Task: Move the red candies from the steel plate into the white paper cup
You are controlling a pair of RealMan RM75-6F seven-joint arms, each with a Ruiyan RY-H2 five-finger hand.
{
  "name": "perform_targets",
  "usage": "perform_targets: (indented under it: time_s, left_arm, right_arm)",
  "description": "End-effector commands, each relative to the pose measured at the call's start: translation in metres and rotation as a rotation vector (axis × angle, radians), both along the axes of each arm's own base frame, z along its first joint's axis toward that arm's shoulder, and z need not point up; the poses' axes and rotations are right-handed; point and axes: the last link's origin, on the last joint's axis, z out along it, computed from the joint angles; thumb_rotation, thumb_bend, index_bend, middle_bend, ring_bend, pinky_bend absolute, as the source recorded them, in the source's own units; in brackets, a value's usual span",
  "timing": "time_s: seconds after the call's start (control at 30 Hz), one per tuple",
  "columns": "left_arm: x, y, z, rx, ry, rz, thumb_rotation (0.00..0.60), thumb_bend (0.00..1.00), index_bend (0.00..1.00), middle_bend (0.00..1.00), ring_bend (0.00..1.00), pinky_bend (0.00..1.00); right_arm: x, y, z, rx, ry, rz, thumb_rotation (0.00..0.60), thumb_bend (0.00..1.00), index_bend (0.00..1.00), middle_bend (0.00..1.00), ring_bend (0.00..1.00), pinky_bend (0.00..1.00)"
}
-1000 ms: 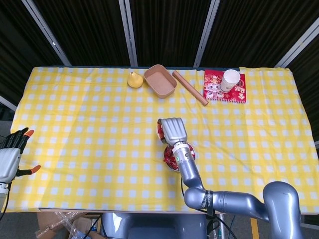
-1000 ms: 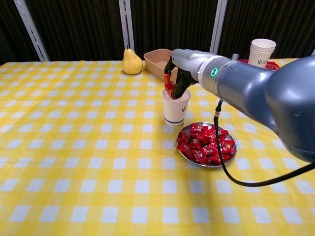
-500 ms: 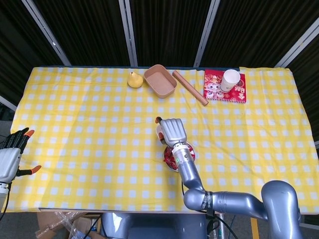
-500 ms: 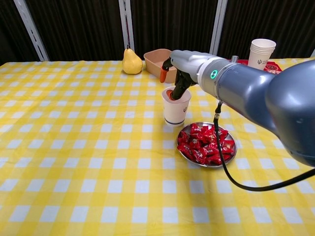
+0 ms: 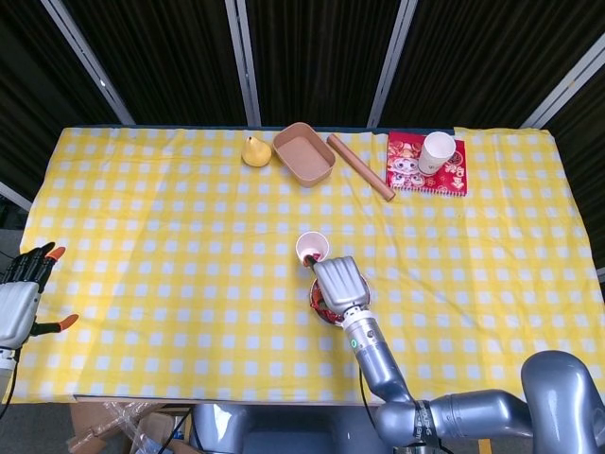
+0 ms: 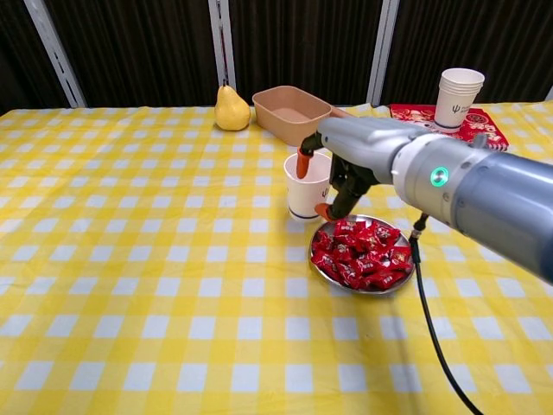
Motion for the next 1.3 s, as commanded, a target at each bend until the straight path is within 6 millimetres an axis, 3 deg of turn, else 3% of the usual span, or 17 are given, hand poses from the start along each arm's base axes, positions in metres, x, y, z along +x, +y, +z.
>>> perform_targets:
  time_s: [0.03,0.37,0.5,0.97,1.3]
  left_arm:
    - [0.0,0.0,0.0,0.002,0.001,-0.002,0.6,0.0,0.04,0.0,0.0,0.0]
    - [0.0,-0.001,-0.001,0.009,0.009,-0.007,0.6,0.0,0.04,0.0,0.0,0.0]
    - [0.0,-0.001,-0.001,0.011,0.01,-0.006,0.6,0.0,0.04,0.0,0.0,0.0]
    - [0.0,0.0,-0.001,0.011,0.01,-0.003,0.6,0.0,0.04,0.0,0.0,0.0]
    - [0.0,0.0,-0.001,0.011,0.008,0.0,0.6,0.0,0.04,0.0,0.0,0.0]
  right_arm:
    - [-0.012,0.012,-0.001,0.013,0.016,-0.008,0.6,0.4,0.33,0.93,0.94,0.98]
    - [-0.034,0.029,-0.015,0.07,0.045,-0.028,0.6,0.39,0.33,0.93,0.94,0.98]
    - [-0.046,0.027,-0.023,0.086,0.063,-0.053,0.6,0.39,0.33,0.93,0.94,0.98]
    - [-0.06,0.017,-0.035,0.091,0.065,-0.089,0.6,0.36,0.29,0.93,0.94,0.98]
    - [-0.061,0.013,-0.045,0.108,0.054,-0.102,0.6,0.36,0.43,0.93,0.94,0.98]
